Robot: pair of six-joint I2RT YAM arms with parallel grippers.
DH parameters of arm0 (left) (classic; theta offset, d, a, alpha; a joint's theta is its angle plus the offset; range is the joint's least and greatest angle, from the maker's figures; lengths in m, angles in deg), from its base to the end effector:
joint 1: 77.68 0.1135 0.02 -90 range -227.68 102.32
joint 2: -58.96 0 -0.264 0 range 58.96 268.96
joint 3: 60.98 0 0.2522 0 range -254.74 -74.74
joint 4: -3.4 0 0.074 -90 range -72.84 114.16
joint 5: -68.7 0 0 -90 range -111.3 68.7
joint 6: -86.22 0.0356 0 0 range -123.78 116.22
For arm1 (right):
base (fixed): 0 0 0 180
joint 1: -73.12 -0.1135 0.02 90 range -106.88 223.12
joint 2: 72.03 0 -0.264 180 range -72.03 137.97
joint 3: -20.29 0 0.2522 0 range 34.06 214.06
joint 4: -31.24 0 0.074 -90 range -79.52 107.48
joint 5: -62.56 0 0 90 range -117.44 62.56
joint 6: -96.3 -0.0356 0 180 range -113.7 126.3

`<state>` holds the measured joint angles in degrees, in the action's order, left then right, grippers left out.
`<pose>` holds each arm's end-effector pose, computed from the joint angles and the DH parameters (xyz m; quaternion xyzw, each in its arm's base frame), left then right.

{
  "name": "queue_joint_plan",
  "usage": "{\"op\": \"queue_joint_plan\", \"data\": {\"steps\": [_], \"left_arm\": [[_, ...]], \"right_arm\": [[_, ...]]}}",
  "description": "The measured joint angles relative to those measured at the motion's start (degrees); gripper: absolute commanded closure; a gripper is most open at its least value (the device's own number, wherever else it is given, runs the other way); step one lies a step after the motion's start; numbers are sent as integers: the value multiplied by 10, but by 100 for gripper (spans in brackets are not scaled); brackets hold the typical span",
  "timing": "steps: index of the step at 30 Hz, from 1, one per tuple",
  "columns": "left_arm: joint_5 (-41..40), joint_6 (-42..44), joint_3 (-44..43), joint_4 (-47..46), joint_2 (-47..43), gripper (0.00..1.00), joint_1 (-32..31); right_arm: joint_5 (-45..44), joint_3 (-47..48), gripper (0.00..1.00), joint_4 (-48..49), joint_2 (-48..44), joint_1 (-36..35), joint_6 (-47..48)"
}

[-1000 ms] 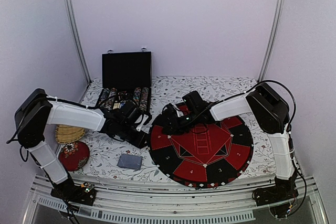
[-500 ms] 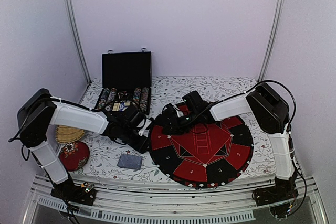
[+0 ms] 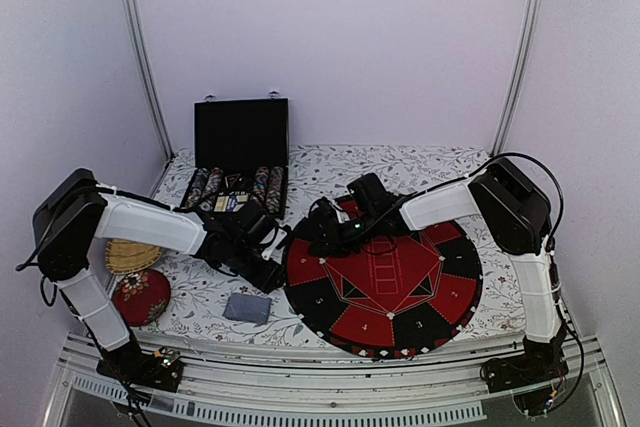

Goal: Distribute texas hold em gaming equipment
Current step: Pick up the dealer button from the center of the board.

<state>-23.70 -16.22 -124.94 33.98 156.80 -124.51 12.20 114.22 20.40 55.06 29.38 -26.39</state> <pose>0.2150 -0.2270 0.1356 0.2838 0.9328 -0.0915 0.2022 0.3190 0.3367 0.1157 -0.2152 0.8492 0.4726 0.0957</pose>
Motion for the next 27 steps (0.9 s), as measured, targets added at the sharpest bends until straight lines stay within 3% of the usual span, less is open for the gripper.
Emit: {"op": "queue_joint_plan", "data": {"steps": [10,27], "left_arm": [[3,1,0,2,-5,40,0],[2,0,-5,9,-7,60,1]], "right_arm": [[0,0,82,0,0,0,0],[2,0,82,-1,0,0,4]]}}
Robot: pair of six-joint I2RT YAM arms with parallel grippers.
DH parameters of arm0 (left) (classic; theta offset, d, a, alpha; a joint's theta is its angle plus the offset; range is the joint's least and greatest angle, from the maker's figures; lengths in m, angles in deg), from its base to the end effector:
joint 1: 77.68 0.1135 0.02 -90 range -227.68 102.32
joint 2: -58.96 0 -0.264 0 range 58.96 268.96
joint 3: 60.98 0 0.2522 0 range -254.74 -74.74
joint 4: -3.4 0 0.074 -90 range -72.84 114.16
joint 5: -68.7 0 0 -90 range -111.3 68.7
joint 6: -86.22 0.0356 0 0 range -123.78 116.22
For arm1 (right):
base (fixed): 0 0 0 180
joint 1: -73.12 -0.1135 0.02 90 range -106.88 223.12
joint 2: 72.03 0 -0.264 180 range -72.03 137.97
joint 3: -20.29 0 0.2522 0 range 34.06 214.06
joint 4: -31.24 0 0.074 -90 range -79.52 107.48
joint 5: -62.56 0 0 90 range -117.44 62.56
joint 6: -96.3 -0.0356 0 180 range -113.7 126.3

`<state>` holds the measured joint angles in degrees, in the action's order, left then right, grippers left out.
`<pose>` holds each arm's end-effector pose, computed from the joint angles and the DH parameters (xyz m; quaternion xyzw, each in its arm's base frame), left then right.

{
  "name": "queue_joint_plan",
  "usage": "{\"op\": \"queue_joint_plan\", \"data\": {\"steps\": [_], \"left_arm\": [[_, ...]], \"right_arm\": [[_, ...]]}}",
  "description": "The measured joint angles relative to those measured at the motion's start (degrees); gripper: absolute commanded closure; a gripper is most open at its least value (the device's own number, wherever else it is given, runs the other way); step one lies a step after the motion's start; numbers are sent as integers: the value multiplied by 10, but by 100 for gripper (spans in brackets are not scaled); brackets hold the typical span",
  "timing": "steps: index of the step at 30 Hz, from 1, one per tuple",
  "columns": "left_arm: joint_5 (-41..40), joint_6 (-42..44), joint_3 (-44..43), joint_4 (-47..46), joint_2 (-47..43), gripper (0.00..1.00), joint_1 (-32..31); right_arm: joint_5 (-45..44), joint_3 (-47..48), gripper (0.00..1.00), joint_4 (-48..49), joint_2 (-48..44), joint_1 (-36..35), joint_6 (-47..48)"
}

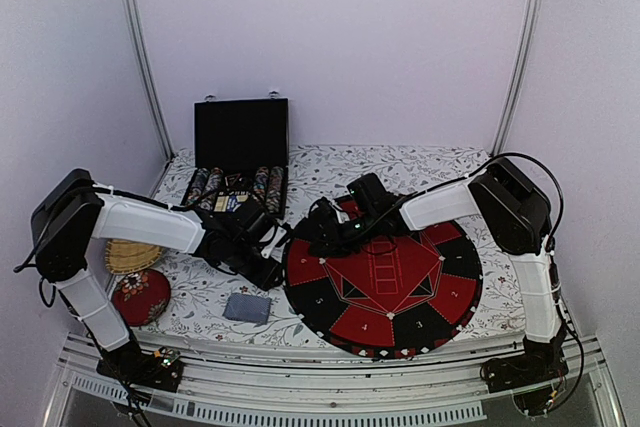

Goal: Distribute texas hold em gaming equipment
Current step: Pick up the dealer button from the center of the board.

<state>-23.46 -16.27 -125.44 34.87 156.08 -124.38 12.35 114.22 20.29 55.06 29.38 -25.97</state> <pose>0.2155 -0.2268 0.1408 0.2826 0.9326 -0.0946 0.2037 0.3188 0.3366 0.1156 -0.2185 0.8483 0.4726 0.0959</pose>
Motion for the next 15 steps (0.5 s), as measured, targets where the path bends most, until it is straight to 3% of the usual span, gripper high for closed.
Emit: {"op": "queue_joint_plan", "data": {"steps": [12,15], "left_arm": [[1,5,-1,-3,-19,62,0],[1,10,-1,-8,-35,62,0]], "right_arm": [[18,0,82,1,0,0,-1],[29,0,77,4,0,0,-6]]}}
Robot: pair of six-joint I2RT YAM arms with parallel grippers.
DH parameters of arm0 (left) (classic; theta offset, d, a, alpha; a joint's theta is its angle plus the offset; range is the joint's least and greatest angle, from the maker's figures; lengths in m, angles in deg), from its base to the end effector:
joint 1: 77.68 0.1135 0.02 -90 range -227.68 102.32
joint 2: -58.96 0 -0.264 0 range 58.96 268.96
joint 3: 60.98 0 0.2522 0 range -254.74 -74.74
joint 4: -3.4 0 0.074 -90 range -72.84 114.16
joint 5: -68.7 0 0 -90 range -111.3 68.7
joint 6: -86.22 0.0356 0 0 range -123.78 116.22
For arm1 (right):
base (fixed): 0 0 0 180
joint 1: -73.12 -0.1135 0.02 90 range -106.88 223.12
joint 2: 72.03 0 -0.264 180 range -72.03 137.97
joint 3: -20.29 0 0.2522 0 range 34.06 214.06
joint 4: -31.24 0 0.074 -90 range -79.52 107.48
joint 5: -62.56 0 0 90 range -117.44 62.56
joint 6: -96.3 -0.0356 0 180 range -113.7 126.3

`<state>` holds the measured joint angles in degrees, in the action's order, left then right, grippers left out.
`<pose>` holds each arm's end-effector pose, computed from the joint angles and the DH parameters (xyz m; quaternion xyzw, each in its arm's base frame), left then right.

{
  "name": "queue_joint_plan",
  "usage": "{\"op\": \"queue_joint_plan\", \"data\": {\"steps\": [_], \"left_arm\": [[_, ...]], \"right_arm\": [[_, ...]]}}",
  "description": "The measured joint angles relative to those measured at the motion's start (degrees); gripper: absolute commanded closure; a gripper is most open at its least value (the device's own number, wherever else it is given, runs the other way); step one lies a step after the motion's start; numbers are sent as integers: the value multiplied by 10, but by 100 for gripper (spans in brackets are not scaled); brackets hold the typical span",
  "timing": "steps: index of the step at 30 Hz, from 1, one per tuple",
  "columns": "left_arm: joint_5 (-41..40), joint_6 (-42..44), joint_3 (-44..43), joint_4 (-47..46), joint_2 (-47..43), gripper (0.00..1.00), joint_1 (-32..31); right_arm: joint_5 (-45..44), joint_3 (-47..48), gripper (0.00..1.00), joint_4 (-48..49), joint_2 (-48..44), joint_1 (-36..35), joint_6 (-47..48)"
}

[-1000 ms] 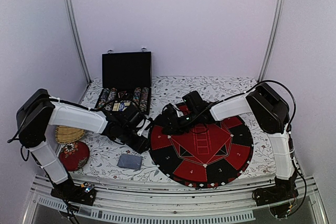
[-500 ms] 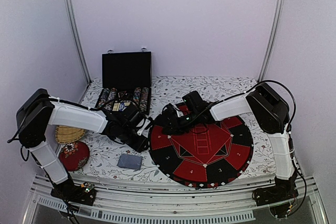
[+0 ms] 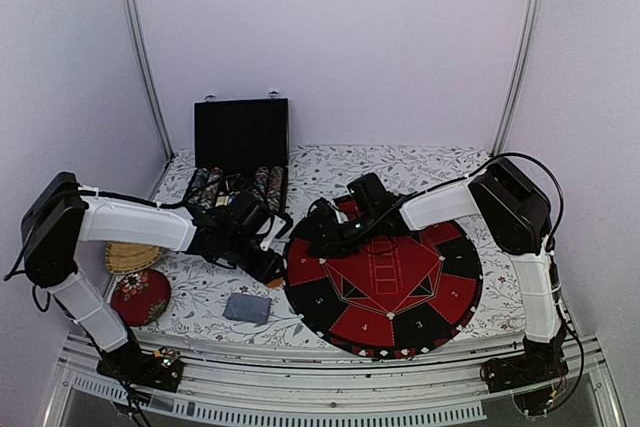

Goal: Distribute texas hold em gaming equipment
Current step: Pick up the dealer button from the center of the board, then pass from the left arm to the right

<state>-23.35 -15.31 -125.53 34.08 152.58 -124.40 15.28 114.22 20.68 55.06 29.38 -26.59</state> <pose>0.2150 -0.2265 0.1598 0.2873 0.9215 -0.1119 0.2363 0.3176 0.3374 0.1169 -0.2235 0.8390 0.4897 0.0795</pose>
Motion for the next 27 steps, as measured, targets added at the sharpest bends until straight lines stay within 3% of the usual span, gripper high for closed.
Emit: {"op": "queue_joint_plan", "data": {"steps": [11,18,27], "left_arm": [[1,10,2,-15,-11,63,0],[1,15,2,-29,-12,63,-2],[0,19,8,-31,-12,63,-2]], "right_arm": [[52,25,75,43,6,-12,-30],[78,49,63,76,45,-21,-67],[115,78,61,115,91,-28,-103]]}}
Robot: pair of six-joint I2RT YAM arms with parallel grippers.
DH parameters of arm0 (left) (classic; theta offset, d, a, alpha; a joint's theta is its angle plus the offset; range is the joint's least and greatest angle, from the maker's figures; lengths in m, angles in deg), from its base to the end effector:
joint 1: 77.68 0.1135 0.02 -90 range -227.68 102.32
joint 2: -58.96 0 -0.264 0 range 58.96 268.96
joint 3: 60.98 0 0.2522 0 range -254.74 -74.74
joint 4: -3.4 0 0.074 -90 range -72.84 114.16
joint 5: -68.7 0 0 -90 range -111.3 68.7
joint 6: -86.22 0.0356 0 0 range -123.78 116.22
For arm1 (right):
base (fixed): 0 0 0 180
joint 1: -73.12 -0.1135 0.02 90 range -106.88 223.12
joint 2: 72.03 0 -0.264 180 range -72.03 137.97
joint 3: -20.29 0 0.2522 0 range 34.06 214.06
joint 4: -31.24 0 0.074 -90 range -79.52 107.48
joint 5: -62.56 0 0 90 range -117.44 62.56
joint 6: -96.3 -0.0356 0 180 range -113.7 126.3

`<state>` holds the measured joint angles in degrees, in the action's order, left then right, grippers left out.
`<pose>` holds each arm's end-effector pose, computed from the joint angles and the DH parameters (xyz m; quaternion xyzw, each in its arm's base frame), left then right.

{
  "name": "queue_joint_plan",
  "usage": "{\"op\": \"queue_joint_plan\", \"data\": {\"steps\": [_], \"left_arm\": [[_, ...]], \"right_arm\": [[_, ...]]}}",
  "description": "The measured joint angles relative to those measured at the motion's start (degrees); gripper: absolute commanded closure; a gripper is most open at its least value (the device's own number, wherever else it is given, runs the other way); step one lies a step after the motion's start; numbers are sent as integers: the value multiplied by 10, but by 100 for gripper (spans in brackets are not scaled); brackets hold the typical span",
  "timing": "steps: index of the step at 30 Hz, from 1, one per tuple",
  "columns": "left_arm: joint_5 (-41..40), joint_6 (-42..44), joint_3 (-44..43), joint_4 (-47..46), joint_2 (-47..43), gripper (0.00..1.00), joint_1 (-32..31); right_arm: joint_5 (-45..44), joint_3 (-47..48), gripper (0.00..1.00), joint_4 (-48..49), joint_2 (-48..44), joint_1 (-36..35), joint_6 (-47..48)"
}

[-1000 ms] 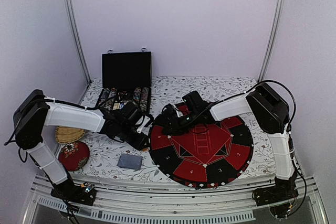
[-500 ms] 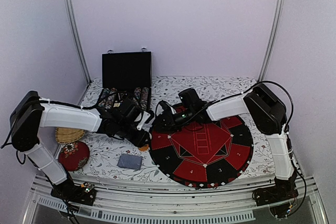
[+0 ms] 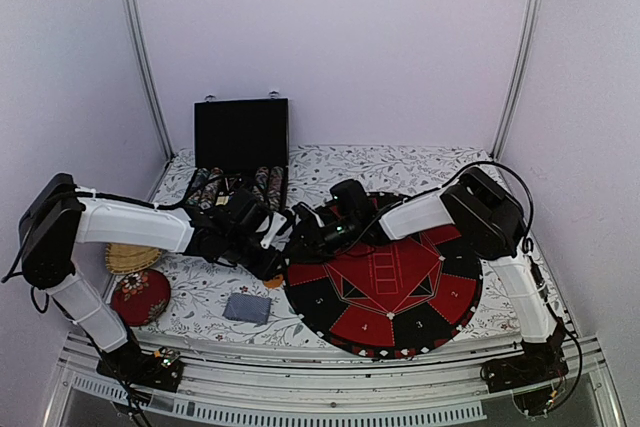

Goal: Distribute texas hold em gaming equipment
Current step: Pass from the left arm to the right

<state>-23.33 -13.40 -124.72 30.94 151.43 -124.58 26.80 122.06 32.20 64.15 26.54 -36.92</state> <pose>0.2150 -0.2280 0.1649 0.3010 0.9083 -0.1224 0.2635 0.3211 0.3813 0.1015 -0.2388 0.7772 0.5820 0.0153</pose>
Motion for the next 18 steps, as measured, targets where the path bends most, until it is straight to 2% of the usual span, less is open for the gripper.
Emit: {"op": "queue_joint_plan", "data": {"steps": [3,11,14,16,18], "left_arm": [[-2,0,0,-2,0,63,0],[-7,4,3,-4,-9,64,0],[-14,6,3,-6,-10,63,0],[-16,6,3,-7,-11,57,-1],[-18,6,4,-6,-16,44,-1]], "right_arm": [[8,1,63,8,12,-3,-12],[31,5,96,39,16,-6,-39],[33,5,97,52,16,-5,-55],[34,5,98,57,16,-5,-60],[35,3,98,65,16,-4,-64]]}}
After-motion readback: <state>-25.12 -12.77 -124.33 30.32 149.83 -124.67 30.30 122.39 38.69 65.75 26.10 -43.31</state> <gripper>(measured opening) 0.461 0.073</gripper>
